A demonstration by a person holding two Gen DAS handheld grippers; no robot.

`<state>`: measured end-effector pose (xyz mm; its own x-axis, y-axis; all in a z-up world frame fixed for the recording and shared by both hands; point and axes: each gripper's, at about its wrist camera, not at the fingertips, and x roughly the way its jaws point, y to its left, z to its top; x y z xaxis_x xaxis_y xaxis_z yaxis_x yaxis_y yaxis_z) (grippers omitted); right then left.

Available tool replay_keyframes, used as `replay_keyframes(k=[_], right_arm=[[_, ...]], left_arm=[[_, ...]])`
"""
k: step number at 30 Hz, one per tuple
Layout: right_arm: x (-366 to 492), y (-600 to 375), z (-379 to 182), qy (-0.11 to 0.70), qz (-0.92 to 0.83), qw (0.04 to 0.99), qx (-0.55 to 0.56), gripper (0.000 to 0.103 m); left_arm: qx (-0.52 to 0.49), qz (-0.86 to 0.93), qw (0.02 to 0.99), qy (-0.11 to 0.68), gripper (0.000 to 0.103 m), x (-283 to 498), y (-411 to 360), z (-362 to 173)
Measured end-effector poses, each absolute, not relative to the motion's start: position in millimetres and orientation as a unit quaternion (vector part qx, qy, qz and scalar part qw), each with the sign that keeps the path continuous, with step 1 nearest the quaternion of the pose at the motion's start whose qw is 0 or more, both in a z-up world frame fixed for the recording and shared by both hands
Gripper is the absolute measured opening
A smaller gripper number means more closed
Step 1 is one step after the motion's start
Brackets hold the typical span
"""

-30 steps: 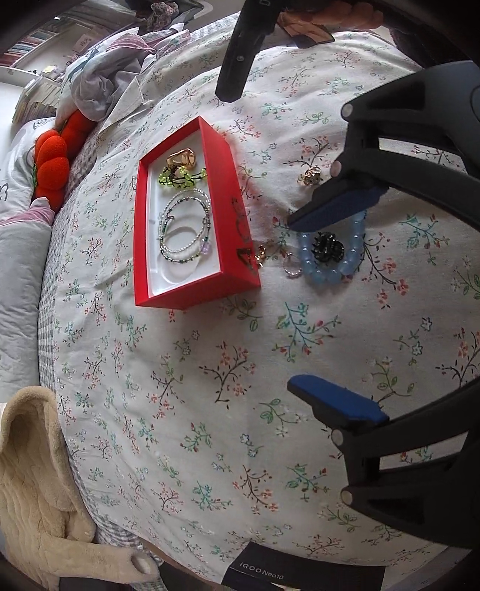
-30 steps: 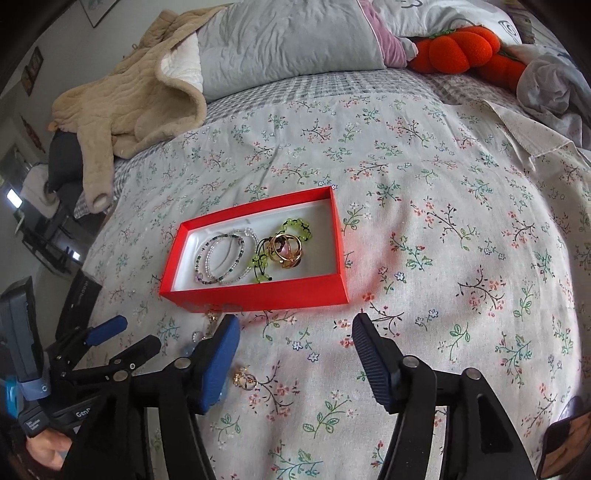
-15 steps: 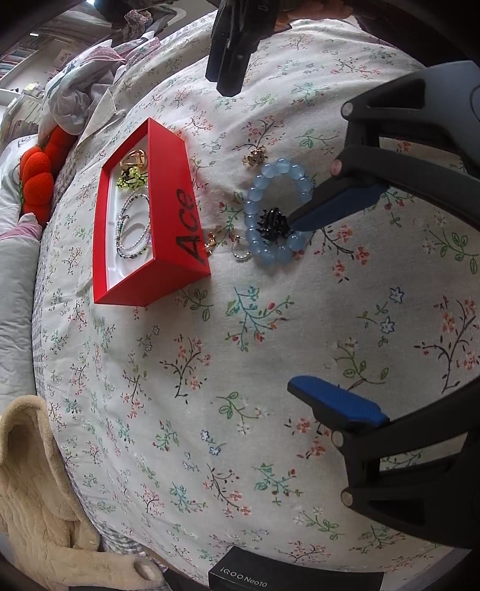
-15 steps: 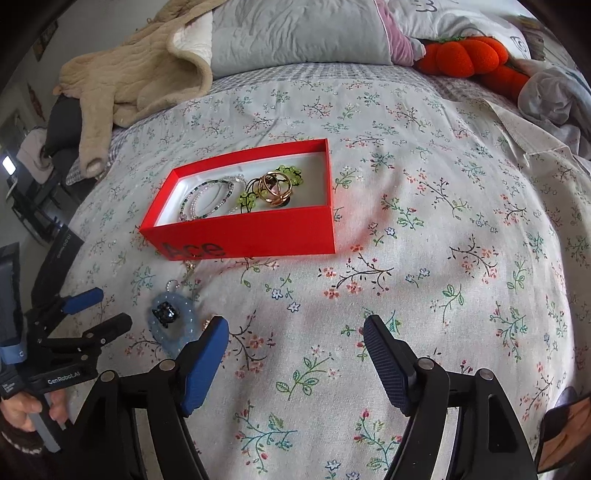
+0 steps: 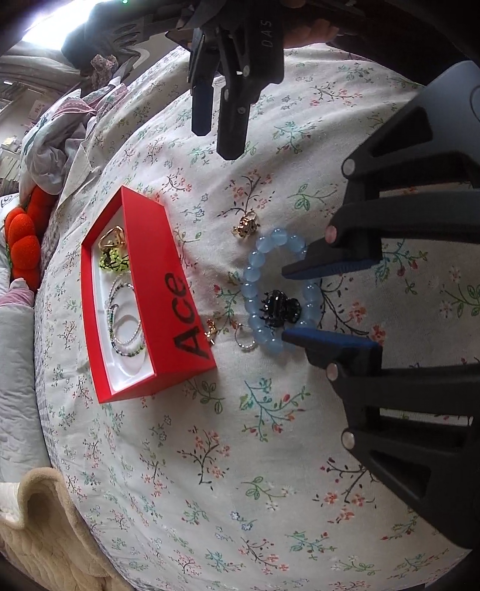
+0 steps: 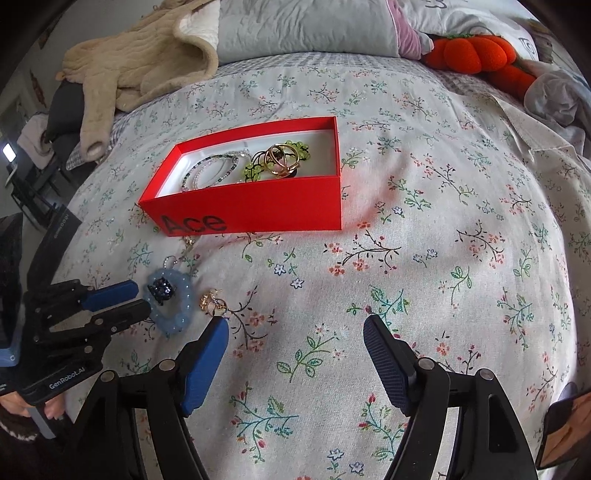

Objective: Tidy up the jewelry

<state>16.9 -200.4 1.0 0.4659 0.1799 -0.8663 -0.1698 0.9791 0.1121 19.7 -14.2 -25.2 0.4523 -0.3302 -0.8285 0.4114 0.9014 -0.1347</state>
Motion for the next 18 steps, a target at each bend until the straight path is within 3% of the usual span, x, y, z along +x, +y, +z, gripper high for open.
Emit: replay_keyframes(k=[12, 14, 18], right_arm=[[13.1, -193.9, -8.9, 0.516, 0.11, 0.849, -0.017, 0.077], [12.2, -192.3, -9.9, 0.516, 0.111, 0.849, -0.021, 0.077], [9.9, -187.7, -10.7, 0.508, 0.113, 0.853, -0.032, 0.077]], left_arm=[[0.048, -0.206, 0.847, 0.488, 0.029, 29.2, -23.5, -33.9], [0.056, -0.202, 0.847, 0.488, 0.023, 29.0, -25.9, -35.2], [0.06, -0.2, 0.847, 0.489, 0.023, 27.1, -28.2, -32.6]])
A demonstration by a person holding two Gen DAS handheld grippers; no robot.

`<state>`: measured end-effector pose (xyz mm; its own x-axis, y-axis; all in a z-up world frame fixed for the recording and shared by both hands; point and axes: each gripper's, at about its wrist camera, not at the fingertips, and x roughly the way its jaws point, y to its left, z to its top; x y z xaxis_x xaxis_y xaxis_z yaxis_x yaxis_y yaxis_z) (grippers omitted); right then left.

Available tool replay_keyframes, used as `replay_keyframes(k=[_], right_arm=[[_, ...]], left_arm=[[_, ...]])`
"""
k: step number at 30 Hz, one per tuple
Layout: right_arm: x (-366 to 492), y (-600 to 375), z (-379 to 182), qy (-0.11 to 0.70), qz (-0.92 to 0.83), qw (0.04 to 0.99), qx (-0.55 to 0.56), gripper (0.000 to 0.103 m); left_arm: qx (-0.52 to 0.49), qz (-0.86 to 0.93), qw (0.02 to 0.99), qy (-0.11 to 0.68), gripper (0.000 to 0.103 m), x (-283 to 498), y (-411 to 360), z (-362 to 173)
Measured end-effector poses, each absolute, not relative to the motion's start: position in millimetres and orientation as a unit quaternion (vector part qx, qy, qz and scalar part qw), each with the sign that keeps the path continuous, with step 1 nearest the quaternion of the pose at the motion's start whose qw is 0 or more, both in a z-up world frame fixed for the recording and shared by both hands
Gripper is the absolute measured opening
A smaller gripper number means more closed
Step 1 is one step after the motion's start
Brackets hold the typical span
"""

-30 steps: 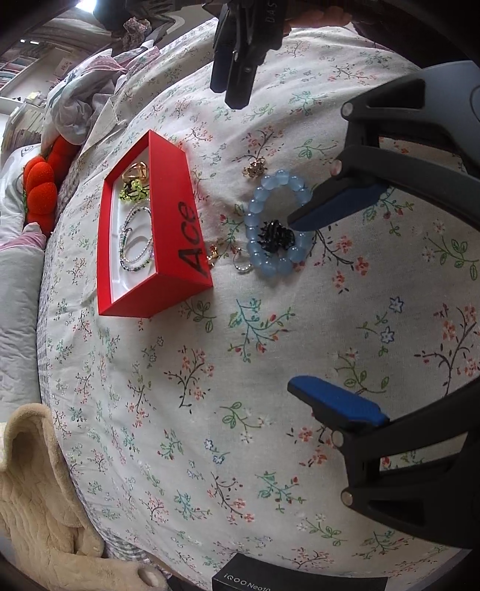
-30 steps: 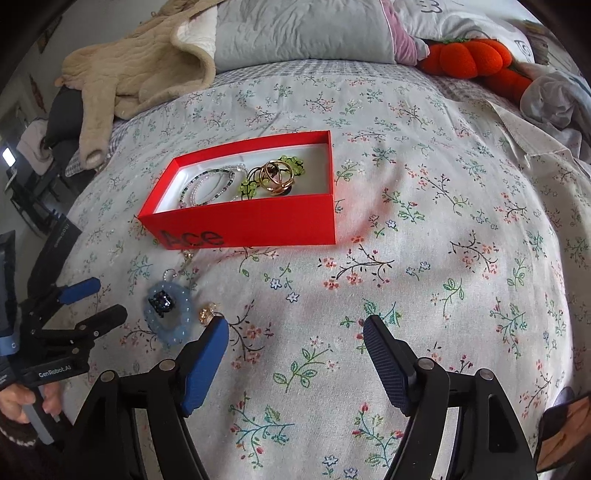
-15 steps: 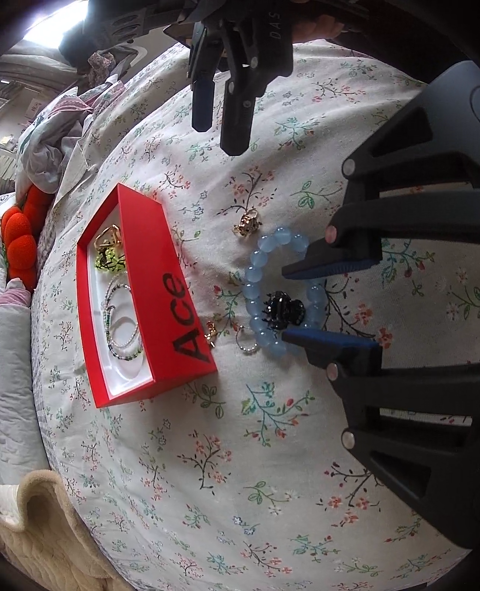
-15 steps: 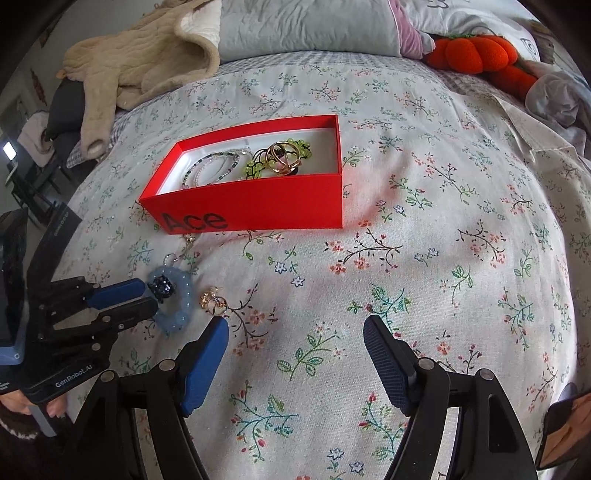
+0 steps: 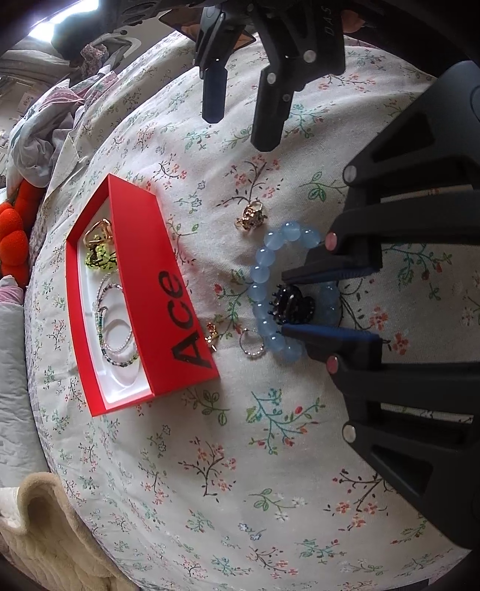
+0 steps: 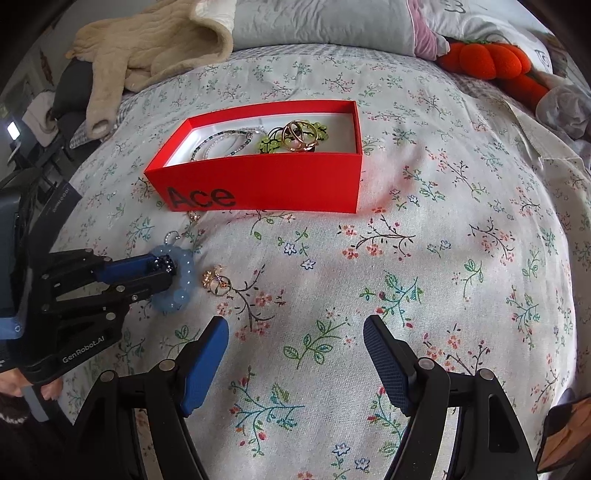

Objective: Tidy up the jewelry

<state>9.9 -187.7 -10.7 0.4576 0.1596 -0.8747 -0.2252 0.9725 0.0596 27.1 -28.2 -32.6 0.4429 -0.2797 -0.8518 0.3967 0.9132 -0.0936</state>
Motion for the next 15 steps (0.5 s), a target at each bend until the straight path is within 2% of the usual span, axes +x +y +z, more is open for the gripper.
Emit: replay_keyframes(k=[10, 11, 14, 15], right_arm=[[8.4, -167.6, -17.6, 0.498, 0.143, 0.854, -0.045, 0.075], [9.6, -166.2, -20.1, 0.5, 0.145, 0.853, -0.042, 0.071], [15.6, -161.4, -28.8, 0.51, 0.152, 0.846, -0.031, 0.049], [17.5, -160.3, -29.9, 0.507, 0.154, 0.848, -0.03, 0.047]], left_arm=[[0.004, -0.2, 0.845, 0.495, 0.023, 21.3, -8.0, -13.7], [0.003, -0.203, 0.844, 0.497, 0.023, 20.5, -7.6, -13.7], [0.001, -0.207, 0.84, 0.501, 0.023, 19.5, -6.7, -15.0], [0.002, -0.209, 0.839, 0.502, 0.023, 19.7, -6.2, -15.5]])
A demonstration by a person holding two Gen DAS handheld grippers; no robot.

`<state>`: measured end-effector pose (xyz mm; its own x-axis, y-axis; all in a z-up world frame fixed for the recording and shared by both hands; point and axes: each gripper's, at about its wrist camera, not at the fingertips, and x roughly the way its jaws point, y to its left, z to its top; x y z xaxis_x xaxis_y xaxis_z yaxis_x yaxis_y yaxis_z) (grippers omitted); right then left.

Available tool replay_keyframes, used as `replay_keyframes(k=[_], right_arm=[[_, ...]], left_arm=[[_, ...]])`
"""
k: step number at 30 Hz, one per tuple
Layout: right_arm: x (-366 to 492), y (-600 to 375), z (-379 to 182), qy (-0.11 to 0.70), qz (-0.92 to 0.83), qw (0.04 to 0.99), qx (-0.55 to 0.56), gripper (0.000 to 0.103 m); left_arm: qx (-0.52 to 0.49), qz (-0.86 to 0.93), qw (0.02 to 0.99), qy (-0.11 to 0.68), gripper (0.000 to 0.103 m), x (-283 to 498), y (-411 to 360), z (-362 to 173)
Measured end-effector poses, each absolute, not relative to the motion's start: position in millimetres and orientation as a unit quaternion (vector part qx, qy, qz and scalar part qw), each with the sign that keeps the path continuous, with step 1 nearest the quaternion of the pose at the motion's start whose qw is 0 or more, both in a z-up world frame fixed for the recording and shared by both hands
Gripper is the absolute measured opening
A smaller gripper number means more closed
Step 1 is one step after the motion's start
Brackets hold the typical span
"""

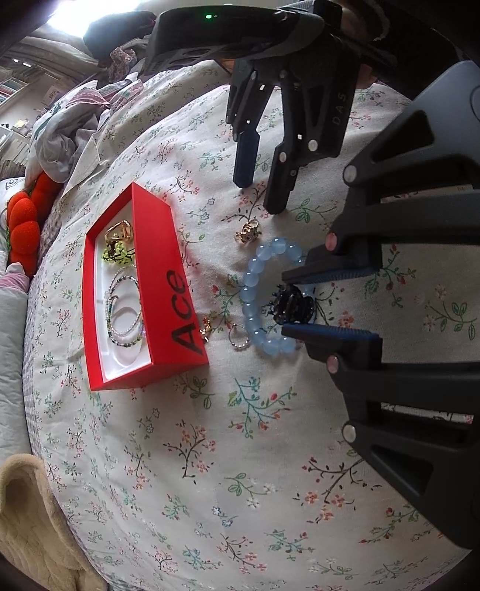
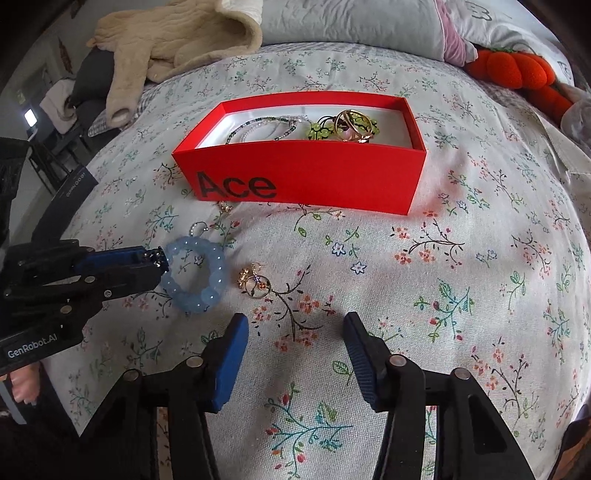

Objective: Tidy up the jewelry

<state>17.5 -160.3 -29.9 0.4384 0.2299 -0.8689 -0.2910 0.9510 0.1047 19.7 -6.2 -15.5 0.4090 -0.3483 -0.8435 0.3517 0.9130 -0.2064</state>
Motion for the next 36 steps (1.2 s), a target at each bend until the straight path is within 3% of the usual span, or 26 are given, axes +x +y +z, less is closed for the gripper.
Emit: replay_keyframes(k=[8, 14, 28, 36], right_arm=[[26.8, -145.5, -33.6, 0.491, 0.197, 0.848, -0.032, 0.04], [32.9, -134.9, -34.6, 0.489, 0.209, 0.845, -0.052, 0.02], [18.1, -131.3, -12.1, 0.45, 0.21, 0.864, -0.08, 0.02], [-0.6, -131.7, 16.9, 0.383, 0.201, 0.896, -0.099, 0.02]], left_arm=[[0.003, -0.218, 0.829, 0.515, 0.023, 26.3, -2.1, -22.0], [0.002, -0.221, 0.825, 0.52, 0.023, 30.2, -1.6, -24.5], [0.002, -0.218, 0.827, 0.519, 0.023, 28.7, 0.8, -22.5], [0.0, -0.217, 0.83, 0.515, 0.023, 26.6, 0.3, -18.7]])
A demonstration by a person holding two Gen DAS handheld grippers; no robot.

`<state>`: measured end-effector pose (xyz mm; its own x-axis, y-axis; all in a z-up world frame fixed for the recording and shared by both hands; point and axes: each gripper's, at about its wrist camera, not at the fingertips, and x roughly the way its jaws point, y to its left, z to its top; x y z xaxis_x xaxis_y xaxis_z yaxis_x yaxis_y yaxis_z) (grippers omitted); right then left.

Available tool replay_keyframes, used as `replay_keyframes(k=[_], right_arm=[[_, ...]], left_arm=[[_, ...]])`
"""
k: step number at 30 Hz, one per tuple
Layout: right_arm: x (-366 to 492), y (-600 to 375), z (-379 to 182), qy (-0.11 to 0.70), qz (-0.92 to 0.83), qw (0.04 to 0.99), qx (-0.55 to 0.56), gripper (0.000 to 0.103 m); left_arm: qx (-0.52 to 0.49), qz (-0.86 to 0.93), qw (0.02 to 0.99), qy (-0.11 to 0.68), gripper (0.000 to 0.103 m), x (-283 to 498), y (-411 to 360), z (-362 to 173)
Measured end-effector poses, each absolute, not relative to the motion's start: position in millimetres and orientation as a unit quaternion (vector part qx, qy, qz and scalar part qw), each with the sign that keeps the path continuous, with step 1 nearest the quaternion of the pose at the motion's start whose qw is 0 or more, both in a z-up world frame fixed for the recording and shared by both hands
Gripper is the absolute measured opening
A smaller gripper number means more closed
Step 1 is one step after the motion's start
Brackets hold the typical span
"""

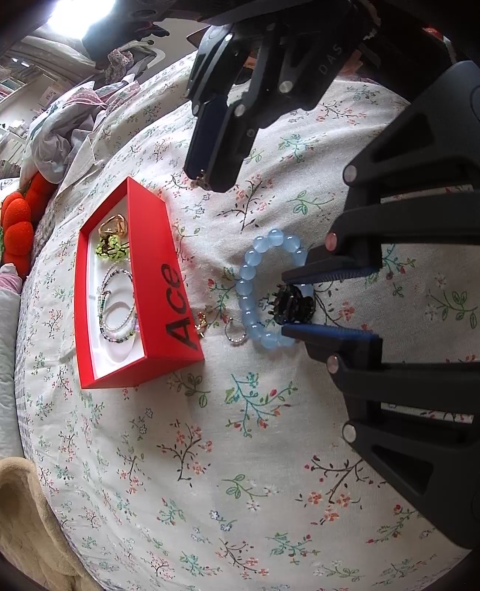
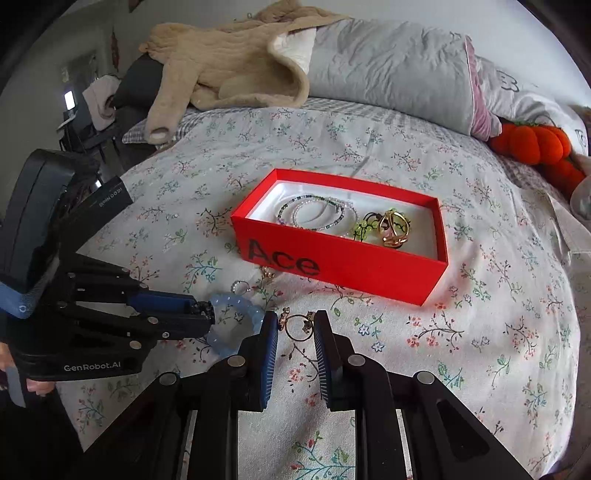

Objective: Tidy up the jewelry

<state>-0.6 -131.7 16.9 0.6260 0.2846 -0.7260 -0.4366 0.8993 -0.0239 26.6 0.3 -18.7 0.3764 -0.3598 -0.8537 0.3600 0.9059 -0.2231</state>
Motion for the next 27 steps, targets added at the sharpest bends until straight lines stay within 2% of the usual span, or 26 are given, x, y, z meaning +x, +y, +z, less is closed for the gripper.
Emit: replay_keyframes(k=[4, 8, 10, 12, 13, 17, 21, 24, 27], right_arm=[[-11.9, -121.7, 21.5, 0.356, 0.209, 0.899, -0.146, 0.02], [-6.0, -120.1, 8.2, 0.409, 0.235, 0.871, -0.136, 0.021], [-4.8, -122.8, 3.8, 0.421, 0.235, 0.866, -0.134, 0.028], [-1.1, -130.1, 3.9, 0.422, 0.226, 0.87, -0.119, 0.052], [1.6, -134.7, 3.7, 0.427, 0.223, 0.87, -0.105, 0.054], [17.0, -156.8, -0.3, 0.464, 0.204, 0.862, -0.03, 0.051], [27.1, -168.2, -6.8, 0.495, 0.206, 0.844, 0.018, 0.035], [30.4, -166.4, -13.4, 0.514, 0.21, 0.831, 0.028, 0.026], [33.4, -163.5, -19.7, 0.529, 0.213, 0.821, 0.044, 0.022]], left_arm=[[0.0, -0.216, 0.829, 0.516, 0.023, 25.9, 0.0, -19.5], [-0.004, -0.214, 0.828, 0.518, 0.023, 27.8, 0.0, -19.9], [-0.008, -0.213, 0.828, 0.519, 0.023, 29.5, 1.0, -20.2], [-0.009, -0.211, 0.828, 0.519, 0.023, 30.5, 2.2, -20.6], [-0.009, -0.21, 0.828, 0.52, 0.023, 31.0, 2.4, -20.9], [-0.008, -0.21, 0.827, 0.521, 0.023, 31.1, 3.4, -21.4], [-0.008, -0.211, 0.827, 0.522, 0.023, 31.2, 2.1, -21.6], [-0.006, -0.211, 0.826, 0.522, 0.023, 31.1, 1.2, -22.4], [-0.004, -0.211, 0.826, 0.522, 0.023, 30.6, -0.3, -22.6]])
